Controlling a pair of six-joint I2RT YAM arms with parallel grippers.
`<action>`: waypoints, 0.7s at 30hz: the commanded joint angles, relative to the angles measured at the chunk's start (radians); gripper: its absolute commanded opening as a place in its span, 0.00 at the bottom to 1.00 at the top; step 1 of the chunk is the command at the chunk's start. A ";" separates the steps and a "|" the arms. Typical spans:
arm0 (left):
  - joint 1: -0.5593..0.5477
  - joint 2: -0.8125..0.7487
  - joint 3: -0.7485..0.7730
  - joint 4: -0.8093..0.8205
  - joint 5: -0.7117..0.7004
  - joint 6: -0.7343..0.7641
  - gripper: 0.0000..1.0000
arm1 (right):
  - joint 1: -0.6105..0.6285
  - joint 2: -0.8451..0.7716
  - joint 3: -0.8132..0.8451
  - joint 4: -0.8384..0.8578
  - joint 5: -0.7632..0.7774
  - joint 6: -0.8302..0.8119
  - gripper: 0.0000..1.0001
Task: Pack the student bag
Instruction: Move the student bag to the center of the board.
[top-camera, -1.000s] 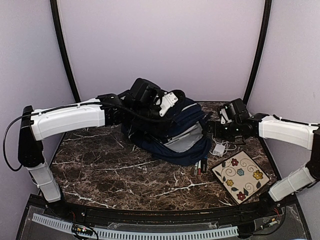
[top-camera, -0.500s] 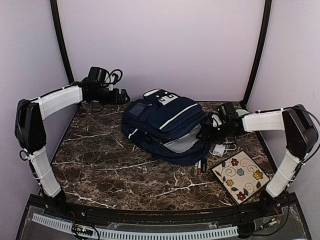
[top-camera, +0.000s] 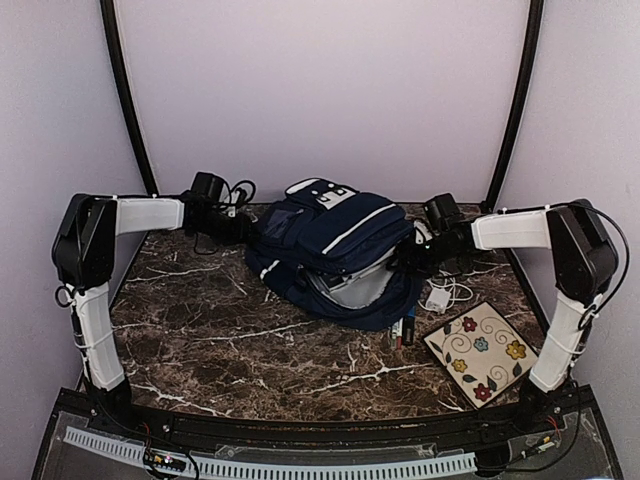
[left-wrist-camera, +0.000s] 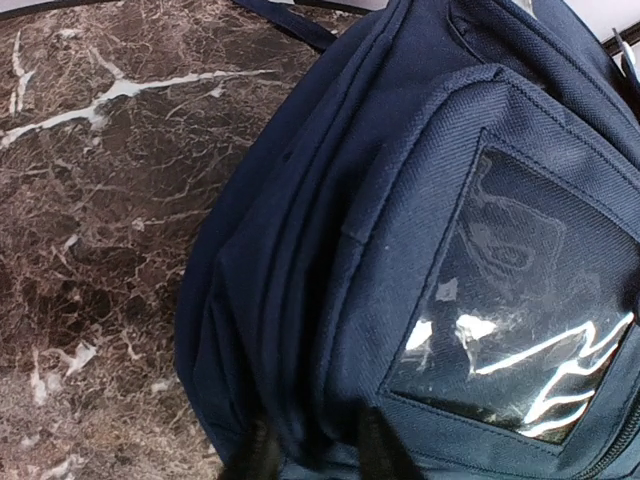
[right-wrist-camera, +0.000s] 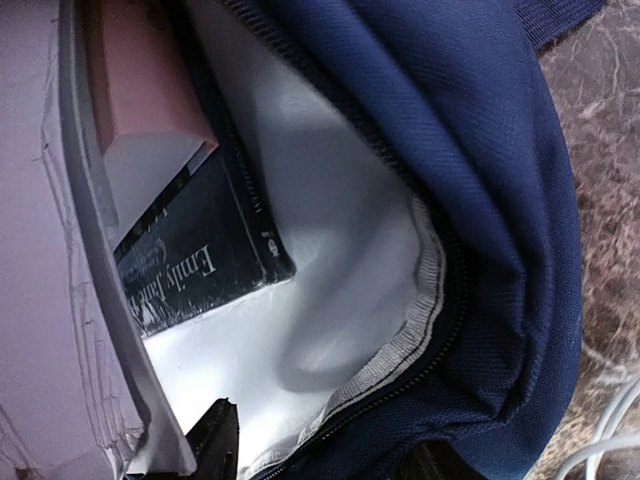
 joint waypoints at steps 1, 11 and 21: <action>-0.026 -0.106 -0.141 0.035 0.153 -0.027 0.02 | 0.011 0.022 0.085 0.060 -0.026 -0.014 0.49; -0.072 -0.715 -0.739 0.179 -0.094 -0.349 0.00 | 0.009 0.179 0.424 -0.114 -0.011 -0.099 0.57; -0.404 -1.113 -0.996 0.091 -0.424 -0.666 0.00 | -0.159 -0.056 0.234 -0.172 0.134 -0.131 0.67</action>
